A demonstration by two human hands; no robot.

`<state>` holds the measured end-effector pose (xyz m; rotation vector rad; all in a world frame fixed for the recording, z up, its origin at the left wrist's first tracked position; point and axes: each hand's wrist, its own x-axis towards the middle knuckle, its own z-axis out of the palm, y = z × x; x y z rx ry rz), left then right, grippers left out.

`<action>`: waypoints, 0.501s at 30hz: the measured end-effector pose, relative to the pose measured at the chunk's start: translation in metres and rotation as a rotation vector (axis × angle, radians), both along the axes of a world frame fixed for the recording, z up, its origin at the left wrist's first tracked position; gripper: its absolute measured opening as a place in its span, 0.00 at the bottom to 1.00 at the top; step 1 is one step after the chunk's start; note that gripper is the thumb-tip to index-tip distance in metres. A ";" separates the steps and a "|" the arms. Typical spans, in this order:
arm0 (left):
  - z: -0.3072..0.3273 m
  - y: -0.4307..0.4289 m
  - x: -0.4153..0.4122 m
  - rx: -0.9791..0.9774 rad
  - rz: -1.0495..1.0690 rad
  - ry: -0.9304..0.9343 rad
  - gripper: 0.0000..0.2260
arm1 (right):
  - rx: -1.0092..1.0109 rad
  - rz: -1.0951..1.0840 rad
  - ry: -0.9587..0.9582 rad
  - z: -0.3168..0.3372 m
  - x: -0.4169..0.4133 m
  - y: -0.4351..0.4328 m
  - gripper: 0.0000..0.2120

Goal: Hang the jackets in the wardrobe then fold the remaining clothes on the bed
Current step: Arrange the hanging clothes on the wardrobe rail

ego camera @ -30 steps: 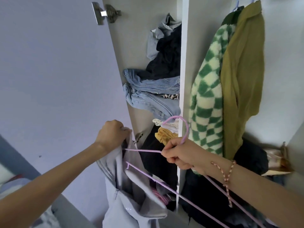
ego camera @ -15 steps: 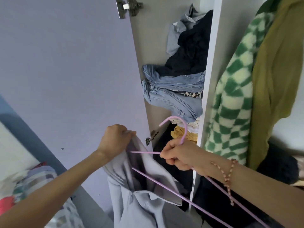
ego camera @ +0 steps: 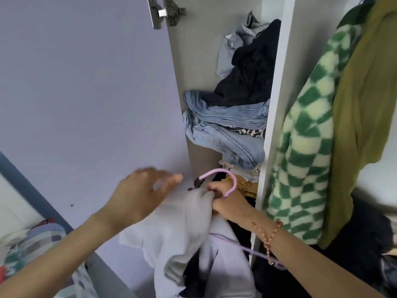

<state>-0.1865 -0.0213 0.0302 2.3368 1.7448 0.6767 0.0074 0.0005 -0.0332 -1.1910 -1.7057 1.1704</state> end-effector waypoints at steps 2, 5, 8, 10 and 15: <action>-0.001 0.010 0.003 -0.024 -0.133 0.181 0.42 | 0.130 0.067 -0.155 0.007 0.003 0.000 0.11; -0.020 0.012 0.018 -0.483 -0.280 0.094 0.31 | 0.158 0.059 -0.186 0.012 0.004 -0.001 0.13; -0.042 0.020 0.017 -0.391 -0.295 -0.055 0.33 | 0.239 0.052 -0.238 0.018 0.015 -0.007 0.09; -0.049 0.026 0.014 -0.300 -0.242 -0.154 0.36 | 0.412 -0.106 -0.332 0.019 0.034 -0.011 0.10; -0.045 0.031 0.000 -0.184 -0.139 -0.317 0.40 | 0.934 -0.821 -0.098 -0.024 0.095 -0.058 0.05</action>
